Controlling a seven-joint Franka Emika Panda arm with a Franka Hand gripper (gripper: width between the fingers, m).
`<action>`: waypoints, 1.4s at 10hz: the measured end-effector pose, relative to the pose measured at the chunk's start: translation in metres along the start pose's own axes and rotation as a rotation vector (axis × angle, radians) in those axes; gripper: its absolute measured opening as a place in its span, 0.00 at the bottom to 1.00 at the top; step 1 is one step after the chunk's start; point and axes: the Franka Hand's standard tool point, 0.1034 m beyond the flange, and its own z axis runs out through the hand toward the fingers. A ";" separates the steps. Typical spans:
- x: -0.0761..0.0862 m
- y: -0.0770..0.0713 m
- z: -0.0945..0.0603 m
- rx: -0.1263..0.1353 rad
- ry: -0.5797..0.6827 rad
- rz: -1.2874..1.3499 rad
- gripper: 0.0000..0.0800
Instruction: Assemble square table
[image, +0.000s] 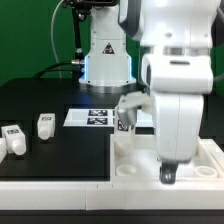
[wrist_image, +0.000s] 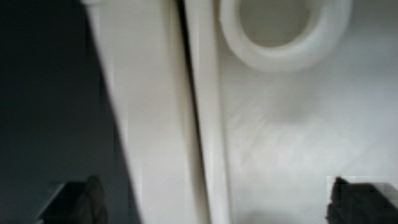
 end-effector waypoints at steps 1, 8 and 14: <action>-0.003 0.002 -0.018 -0.012 -0.007 0.001 0.80; -0.040 0.007 -0.046 0.005 -0.035 0.109 0.81; -0.091 -0.002 -0.064 0.024 -0.063 0.162 0.81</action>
Offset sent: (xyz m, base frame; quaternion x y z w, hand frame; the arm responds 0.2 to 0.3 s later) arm 0.0000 0.0000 0.0000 0.0000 0.0000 0.0000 1.0000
